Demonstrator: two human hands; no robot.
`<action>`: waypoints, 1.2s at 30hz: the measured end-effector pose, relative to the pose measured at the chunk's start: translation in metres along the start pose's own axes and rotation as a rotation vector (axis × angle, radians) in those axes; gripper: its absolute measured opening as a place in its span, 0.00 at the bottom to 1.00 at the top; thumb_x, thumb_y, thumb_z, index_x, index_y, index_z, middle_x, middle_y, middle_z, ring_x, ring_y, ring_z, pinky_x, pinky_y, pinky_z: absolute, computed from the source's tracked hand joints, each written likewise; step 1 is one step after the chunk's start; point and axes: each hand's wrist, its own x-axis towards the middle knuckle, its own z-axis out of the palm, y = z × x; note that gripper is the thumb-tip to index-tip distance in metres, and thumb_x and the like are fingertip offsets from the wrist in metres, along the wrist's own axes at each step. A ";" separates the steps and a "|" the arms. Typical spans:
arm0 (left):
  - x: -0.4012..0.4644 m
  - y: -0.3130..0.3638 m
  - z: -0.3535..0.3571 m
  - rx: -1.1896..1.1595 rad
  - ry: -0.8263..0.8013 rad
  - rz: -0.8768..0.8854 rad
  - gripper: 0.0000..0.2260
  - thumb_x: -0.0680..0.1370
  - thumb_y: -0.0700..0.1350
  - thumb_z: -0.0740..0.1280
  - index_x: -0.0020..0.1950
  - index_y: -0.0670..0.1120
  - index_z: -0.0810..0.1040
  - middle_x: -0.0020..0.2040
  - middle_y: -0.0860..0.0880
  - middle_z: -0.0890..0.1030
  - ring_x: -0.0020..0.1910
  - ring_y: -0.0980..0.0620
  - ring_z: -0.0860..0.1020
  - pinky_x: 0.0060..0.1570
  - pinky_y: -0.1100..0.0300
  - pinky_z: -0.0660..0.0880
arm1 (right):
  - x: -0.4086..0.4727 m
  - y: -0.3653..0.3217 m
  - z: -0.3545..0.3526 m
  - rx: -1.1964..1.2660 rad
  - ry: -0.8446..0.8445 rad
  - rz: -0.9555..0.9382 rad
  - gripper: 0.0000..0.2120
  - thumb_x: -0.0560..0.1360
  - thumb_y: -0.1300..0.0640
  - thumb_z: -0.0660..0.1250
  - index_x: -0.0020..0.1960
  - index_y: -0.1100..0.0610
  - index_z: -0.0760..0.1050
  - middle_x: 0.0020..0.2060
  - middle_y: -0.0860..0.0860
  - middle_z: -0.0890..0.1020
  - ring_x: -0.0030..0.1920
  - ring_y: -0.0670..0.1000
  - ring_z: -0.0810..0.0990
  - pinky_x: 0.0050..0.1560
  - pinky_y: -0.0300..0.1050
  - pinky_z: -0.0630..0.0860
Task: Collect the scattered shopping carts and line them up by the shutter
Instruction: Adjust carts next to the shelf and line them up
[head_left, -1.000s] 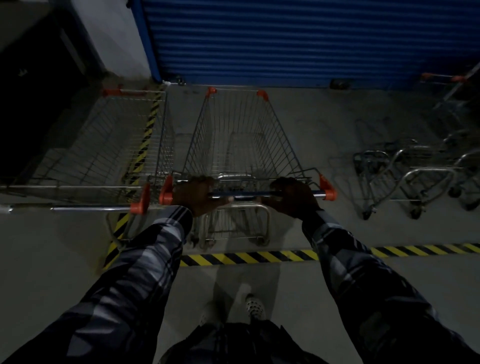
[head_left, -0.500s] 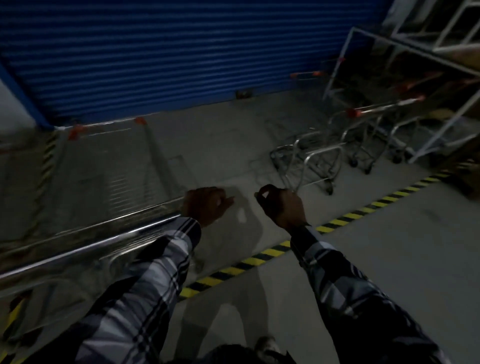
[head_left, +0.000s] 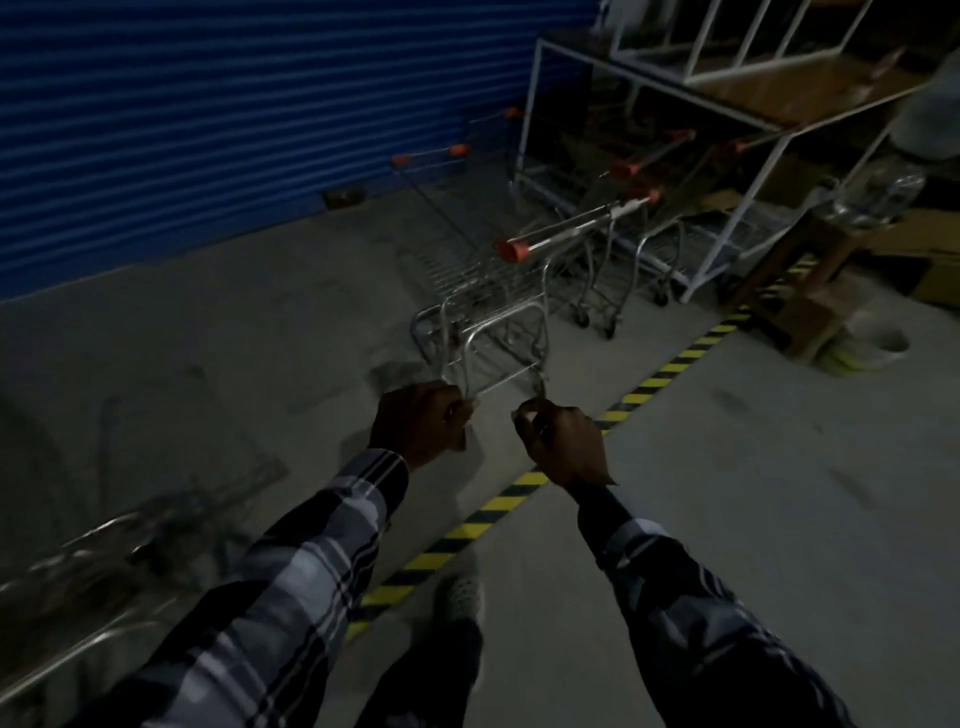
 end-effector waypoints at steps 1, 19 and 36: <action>0.027 0.001 0.010 0.013 0.046 0.006 0.15 0.78 0.53 0.67 0.33 0.49 0.76 0.34 0.49 0.79 0.34 0.45 0.80 0.32 0.62 0.60 | 0.022 0.013 -0.002 0.005 0.008 0.007 0.09 0.80 0.46 0.61 0.50 0.48 0.78 0.28 0.50 0.79 0.29 0.54 0.76 0.29 0.44 0.65; 0.430 -0.008 0.169 -0.037 -0.075 -0.148 0.20 0.78 0.61 0.63 0.62 0.49 0.77 0.65 0.49 0.77 0.64 0.46 0.75 0.55 0.51 0.72 | 0.424 0.198 -0.092 -0.208 -0.017 -0.147 0.18 0.77 0.45 0.65 0.61 0.54 0.77 0.59 0.54 0.79 0.56 0.59 0.78 0.51 0.52 0.77; 0.445 -0.036 0.169 0.206 -0.439 -0.520 0.44 0.67 0.80 0.37 0.57 0.57 0.82 0.54 0.52 0.85 0.59 0.49 0.79 0.72 0.43 0.54 | 0.583 0.258 -0.062 -0.497 -0.571 -0.522 0.44 0.59 0.16 0.38 0.45 0.45 0.79 0.42 0.44 0.83 0.48 0.47 0.81 0.44 0.40 0.69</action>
